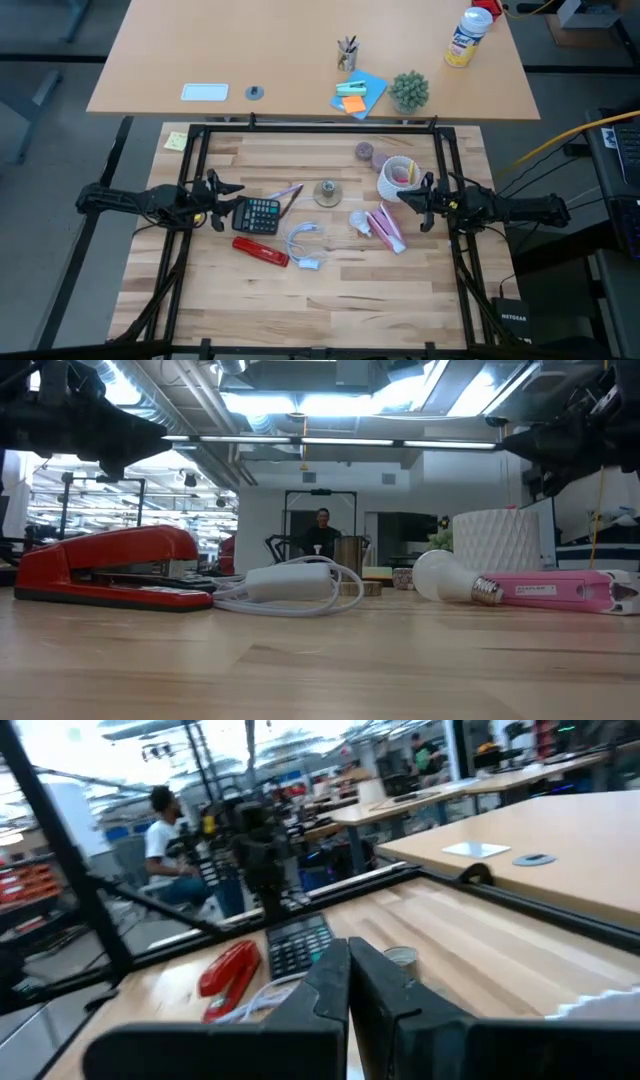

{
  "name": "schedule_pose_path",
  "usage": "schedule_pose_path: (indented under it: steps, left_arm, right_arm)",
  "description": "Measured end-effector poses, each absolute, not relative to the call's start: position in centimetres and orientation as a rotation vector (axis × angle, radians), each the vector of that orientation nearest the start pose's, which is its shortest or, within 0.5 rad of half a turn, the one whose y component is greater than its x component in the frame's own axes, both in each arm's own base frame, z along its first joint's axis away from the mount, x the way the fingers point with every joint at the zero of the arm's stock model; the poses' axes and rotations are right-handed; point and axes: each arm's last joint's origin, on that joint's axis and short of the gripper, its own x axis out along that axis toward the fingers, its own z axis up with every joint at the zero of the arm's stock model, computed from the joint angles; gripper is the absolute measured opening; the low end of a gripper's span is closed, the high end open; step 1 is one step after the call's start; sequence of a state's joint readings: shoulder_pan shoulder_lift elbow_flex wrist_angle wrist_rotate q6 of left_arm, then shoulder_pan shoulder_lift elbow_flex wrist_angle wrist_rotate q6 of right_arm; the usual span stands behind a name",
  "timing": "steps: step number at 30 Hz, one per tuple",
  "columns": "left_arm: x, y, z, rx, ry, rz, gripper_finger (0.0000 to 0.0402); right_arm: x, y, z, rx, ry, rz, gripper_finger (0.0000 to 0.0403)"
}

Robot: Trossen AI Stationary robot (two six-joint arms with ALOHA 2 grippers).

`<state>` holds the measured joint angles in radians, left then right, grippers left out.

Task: Screw lightbulb
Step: Return to Home Position

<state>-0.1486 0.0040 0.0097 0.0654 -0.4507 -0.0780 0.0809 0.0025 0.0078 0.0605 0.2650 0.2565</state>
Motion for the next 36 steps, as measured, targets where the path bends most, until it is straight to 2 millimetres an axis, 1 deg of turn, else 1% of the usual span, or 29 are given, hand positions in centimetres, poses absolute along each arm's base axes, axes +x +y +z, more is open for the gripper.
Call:
schedule_pose_path:
  steps: [7, 36]
  left_arm:
    - [9.53, -0.15, 17.23, -0.097, -0.076, 0.299, 0.0155]
    - [9.54, -0.15, 17.22, -0.097, -0.075, 0.299, 0.0155]
  right_arm:
    - [9.62, -0.61, 17.18, 0.264, -0.098, -0.241, 0.0008]
    - [9.63, -0.58, 17.15, 0.264, -0.095, -0.239, 0.0008]
